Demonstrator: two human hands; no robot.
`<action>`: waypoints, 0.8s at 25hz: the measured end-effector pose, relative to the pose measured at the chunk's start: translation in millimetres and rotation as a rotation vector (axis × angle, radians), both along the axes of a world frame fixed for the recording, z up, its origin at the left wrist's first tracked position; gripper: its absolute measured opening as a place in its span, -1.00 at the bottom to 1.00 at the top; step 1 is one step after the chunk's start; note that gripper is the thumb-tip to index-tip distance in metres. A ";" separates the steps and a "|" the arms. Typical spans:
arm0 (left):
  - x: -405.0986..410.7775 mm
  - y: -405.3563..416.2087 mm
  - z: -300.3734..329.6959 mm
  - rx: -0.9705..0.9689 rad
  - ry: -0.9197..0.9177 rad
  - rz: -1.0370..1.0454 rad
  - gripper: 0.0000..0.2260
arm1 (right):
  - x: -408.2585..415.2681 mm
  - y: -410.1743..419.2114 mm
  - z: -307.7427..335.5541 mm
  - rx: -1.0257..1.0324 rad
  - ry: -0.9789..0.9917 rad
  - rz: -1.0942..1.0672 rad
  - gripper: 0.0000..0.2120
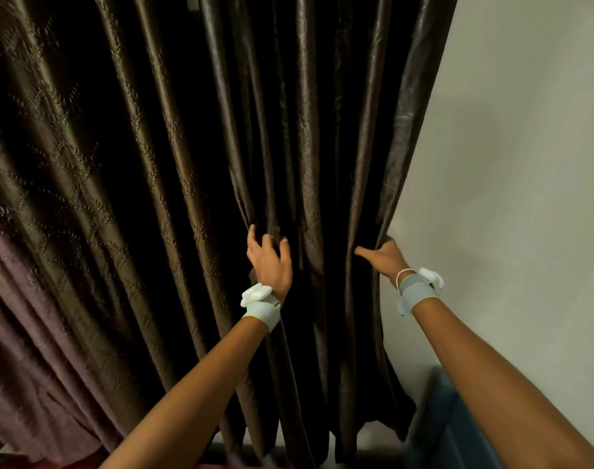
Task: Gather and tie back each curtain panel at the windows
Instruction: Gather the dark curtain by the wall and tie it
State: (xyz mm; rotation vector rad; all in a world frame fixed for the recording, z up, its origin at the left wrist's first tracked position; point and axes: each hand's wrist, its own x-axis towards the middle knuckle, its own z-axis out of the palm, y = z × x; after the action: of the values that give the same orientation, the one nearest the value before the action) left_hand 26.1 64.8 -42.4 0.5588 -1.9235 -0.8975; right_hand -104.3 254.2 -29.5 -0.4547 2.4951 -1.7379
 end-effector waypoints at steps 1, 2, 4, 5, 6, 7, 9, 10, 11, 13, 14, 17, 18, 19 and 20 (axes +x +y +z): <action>0.8 -1.3 4.6 0.152 0.021 -0.041 -0.74 | 3.3 -5.8 0.0 0.006 -0.007 0.044 -0.55; 1.0 -2.8 8.3 0.266 0.038 -0.073 -0.69 | 9.2 -10.8 2.7 0.019 -0.035 0.088 -0.58; -1.1 -5.8 14.0 0.380 0.049 -0.115 -0.59 | 25.3 -15.7 9.3 0.032 -0.098 0.207 -0.64; -4.7 -7.5 15.0 0.434 0.059 -0.161 -0.57 | 33.2 -17.0 13.1 0.025 -0.126 0.279 -0.67; -6.8 -6.6 17.0 0.491 0.077 -0.222 -0.58 | 39.4 -19.9 15.0 0.012 -0.157 0.353 -0.66; -7.9 -3.2 19.6 0.555 0.081 -0.287 -0.62 | 45.8 -23.4 16.4 0.000 -0.177 0.416 -0.61; -11.4 5.1 23.6 0.624 0.051 -0.401 -0.69 | 56.5 -33.4 16.5 -0.035 -0.150 0.471 -0.40; -14.0 8.7 22.9 0.617 0.033 -0.461 -0.70 | 58.2 -39.4 15.4 -0.073 -0.131 0.466 -0.32; -15.5 11.9 21.7 0.593 0.024 -0.526 -0.70 | 60.7 -43.2 15.7 -0.115 -0.110 0.447 -0.30; -17.8 14.1 17.2 0.552 0.026 -0.599 -0.68 | 66.7 -46.5 17.6 -0.184 -0.098 0.403 -0.34; -17.0 15.1 16.3 0.546 0.025 -0.606 -0.68 | 68.3 -45.4 18.5 -0.198 -0.116 0.375 -0.33; -6.2 20.3 20.3 0.497 0.010 -0.629 -0.63 | 63.4 -41.4 10.8 -0.252 -0.115 0.269 -0.06; -3.7 21.1 21.4 0.488 -0.006 -0.638 -0.62 | 60.6 -38.0 8.7 -0.272 -0.116 0.237 0.02; -3.7 19.7 20.9 0.497 -0.008 -0.654 -0.63 | 57.6 -34.5 6.7 -0.282 -0.118 0.220 -0.01; -4.5 17.3 19.1 0.489 -0.022 -0.657 -0.65 | 59.7 -30.5 8.2 -0.293 -0.126 0.240 -0.15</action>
State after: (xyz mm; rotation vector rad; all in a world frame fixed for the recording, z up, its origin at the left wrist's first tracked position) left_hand 21.6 82.0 -23.3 0.1938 -1.9330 -1.8132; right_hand -44.6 223.7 -21.3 -0.6135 2.0142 -1.9680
